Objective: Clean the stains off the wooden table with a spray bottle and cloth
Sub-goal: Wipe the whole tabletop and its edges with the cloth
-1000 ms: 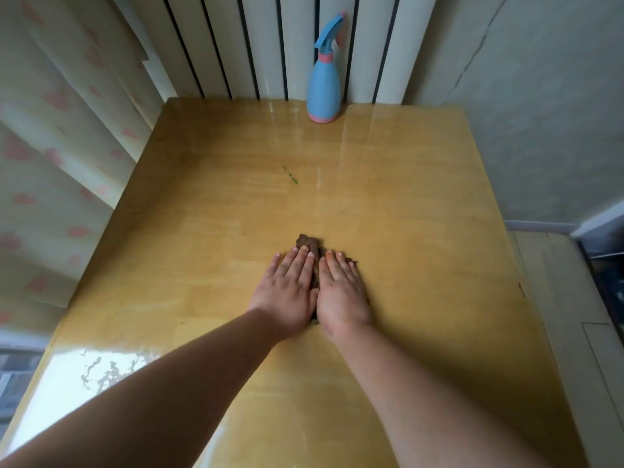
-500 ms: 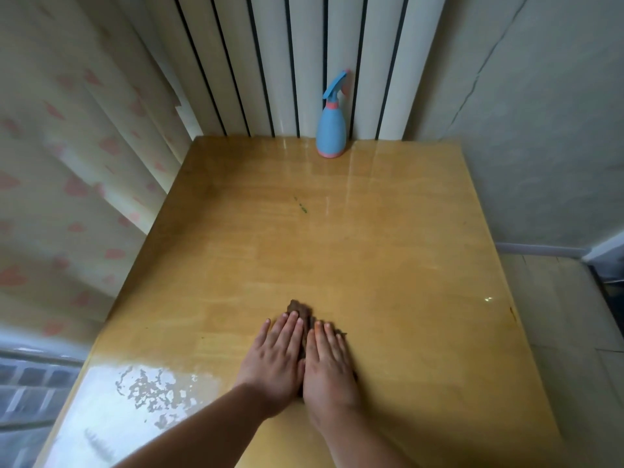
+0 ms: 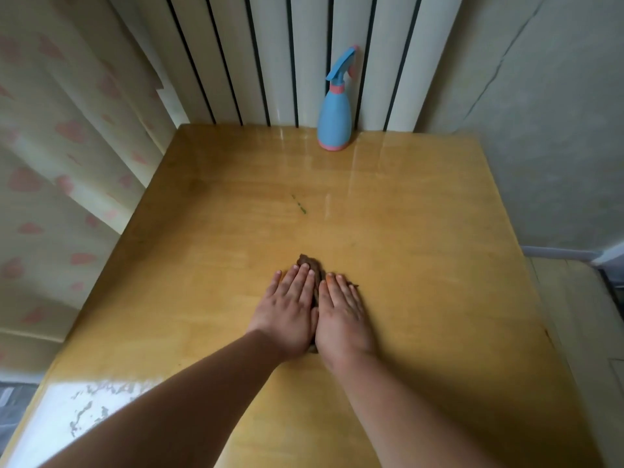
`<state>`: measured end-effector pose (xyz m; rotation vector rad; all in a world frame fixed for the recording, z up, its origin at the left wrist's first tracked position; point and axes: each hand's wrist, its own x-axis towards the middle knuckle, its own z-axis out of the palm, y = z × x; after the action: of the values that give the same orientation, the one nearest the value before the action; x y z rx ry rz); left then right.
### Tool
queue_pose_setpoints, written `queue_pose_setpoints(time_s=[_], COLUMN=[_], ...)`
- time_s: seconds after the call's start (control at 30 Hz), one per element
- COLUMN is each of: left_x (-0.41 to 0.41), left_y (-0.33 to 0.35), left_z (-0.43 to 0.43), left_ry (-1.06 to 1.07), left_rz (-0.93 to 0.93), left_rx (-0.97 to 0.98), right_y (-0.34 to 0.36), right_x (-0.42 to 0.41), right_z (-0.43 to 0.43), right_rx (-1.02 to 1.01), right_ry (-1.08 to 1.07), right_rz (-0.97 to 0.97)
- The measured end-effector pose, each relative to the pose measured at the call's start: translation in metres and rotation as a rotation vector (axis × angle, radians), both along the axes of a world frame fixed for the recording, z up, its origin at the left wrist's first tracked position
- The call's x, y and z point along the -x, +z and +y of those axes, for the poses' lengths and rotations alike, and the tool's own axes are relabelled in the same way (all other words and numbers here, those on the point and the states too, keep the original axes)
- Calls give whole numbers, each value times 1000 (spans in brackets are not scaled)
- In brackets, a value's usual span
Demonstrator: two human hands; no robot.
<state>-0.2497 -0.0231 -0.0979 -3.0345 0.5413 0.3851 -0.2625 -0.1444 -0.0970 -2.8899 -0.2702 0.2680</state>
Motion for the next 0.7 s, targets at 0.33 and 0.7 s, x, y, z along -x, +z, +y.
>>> queue_pose_setpoints(time_s=[0.33, 0.7], left_x=[-73, -151], left_y=[-1, -4], left_z=[-13, -12], left_ry=[-4, -55], left_rz=[7, -3], left_rx=[-6, -26], right_y=[-14, -6], right_x=[-73, -146], right_z=[-10, -10], right_rx=[-3, -30], right_ry=[-45, -55], right_rz=[-21, -58])
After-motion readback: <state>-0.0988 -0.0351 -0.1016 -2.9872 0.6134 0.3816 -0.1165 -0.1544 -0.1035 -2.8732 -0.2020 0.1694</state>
